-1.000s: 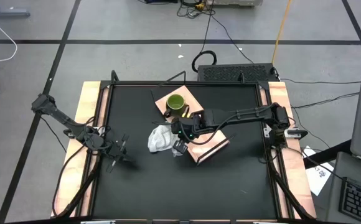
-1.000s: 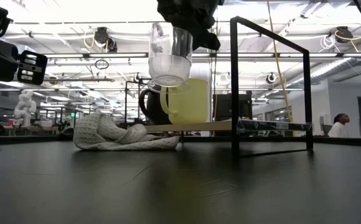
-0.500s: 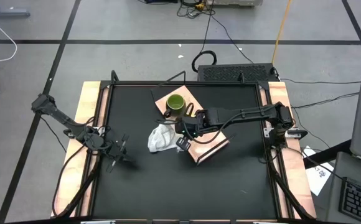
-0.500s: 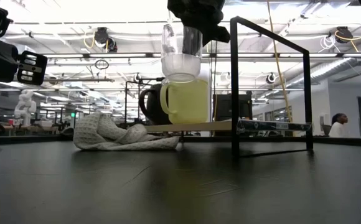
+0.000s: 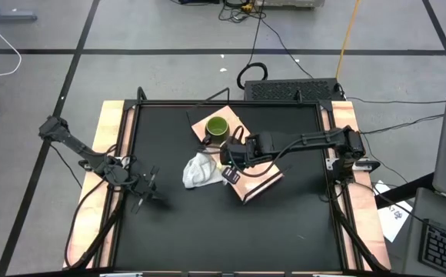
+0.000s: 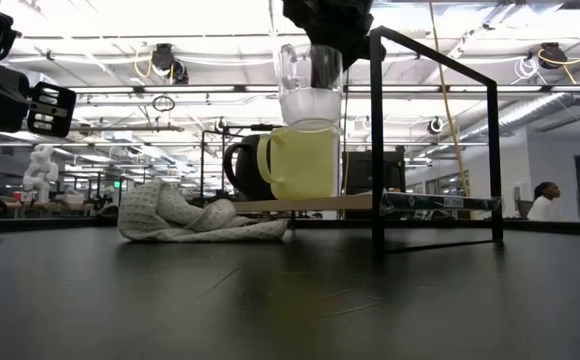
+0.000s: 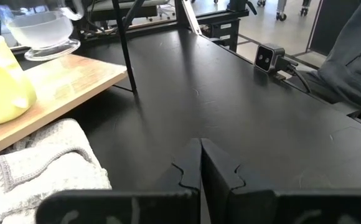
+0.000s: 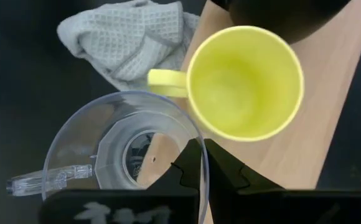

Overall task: Stack small to large cups/mugs on shelf
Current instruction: Put the transparent mug on the shelf

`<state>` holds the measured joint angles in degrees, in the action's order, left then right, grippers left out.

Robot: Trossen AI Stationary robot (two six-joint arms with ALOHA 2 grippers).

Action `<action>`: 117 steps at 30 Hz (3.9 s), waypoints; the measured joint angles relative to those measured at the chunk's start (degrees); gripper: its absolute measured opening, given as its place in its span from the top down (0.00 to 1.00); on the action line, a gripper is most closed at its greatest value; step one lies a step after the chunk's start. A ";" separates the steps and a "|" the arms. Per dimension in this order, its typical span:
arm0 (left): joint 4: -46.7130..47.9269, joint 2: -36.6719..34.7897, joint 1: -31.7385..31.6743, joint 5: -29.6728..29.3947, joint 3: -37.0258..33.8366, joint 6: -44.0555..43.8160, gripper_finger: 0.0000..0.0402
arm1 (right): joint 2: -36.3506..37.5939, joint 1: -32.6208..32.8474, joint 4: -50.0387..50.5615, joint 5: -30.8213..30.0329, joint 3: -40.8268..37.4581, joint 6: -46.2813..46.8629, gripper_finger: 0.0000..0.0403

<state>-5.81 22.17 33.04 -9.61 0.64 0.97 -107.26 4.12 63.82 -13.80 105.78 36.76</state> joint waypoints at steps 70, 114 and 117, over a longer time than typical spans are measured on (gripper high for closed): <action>-1.52 0.07 0.02 0.02 0.00 -0.70 0.98 | 10.74 -0.29 -17.08 -4.76 -29.60 11.18 1.00; -1.26 0.07 0.00 0.02 0.00 -1.28 0.98 | 10.57 0.87 -22.36 -2.21 -32.89 9.58 0.65; -1.26 0.07 0.00 0.02 0.00 -1.27 0.98 | 10.60 0.87 -22.39 -2.23 -32.87 10.53 0.65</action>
<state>-7.07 22.24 33.04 -9.58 0.64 -0.30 -96.66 4.99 41.43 -16.03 72.90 47.29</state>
